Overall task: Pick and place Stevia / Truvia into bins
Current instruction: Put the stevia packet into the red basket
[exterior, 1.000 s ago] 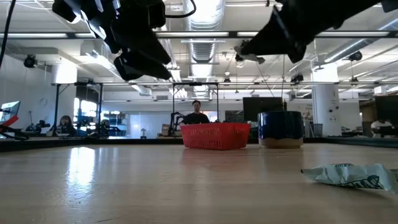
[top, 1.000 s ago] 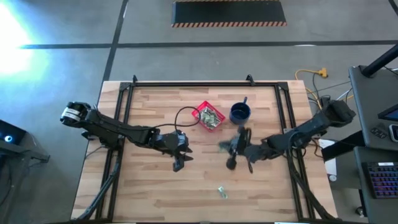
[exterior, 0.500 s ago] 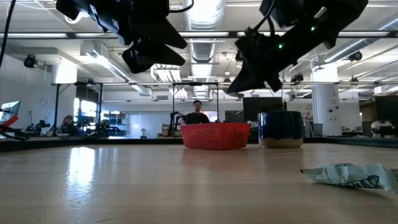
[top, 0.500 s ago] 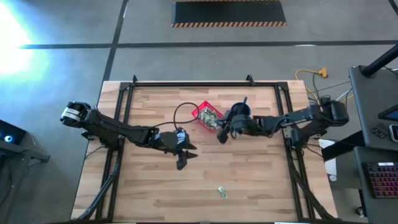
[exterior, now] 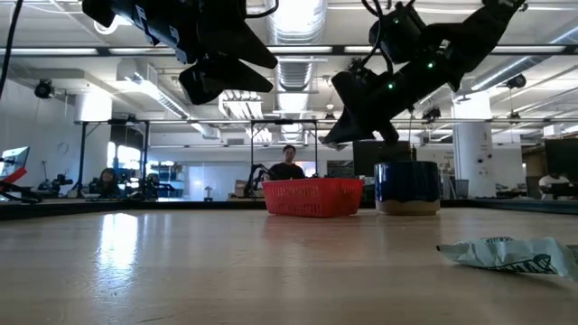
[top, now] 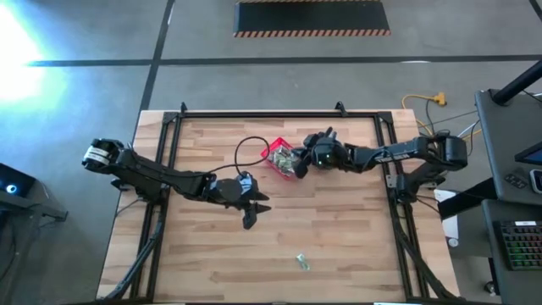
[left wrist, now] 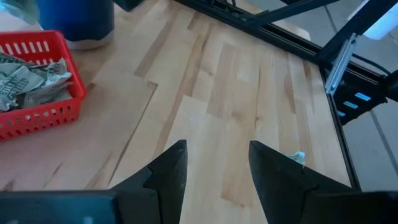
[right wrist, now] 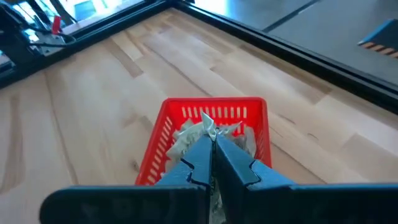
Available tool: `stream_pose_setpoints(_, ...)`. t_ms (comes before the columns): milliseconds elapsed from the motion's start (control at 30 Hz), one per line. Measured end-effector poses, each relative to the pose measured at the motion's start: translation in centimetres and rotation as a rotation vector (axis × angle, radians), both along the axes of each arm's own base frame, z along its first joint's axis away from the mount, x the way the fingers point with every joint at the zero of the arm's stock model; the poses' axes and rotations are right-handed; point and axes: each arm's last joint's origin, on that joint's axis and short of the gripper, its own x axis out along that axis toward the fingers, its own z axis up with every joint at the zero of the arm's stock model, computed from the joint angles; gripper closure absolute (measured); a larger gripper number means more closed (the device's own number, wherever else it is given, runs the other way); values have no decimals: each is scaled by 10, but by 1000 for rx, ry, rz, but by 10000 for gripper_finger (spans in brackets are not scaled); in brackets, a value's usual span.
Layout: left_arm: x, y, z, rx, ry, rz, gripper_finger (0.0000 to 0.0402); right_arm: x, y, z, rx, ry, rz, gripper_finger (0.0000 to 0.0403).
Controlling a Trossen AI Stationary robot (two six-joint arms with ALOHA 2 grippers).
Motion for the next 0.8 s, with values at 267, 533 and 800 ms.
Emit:
stream_pose_setpoints(267, 0, 1, 0, 9, -1, 22, 246, 13, -21, -12, 120, -23, 146, 394)
stream_pose_setpoints(533, 0, 1, 0, 18, 1, 38, 246, 36, -27, -9, 77, 5, 222, 366)
stream_pose_setpoints(800, 0, 1, -1, 20, 3, 37, 246, 37, -32, 6, -8, 196, 205, 305)
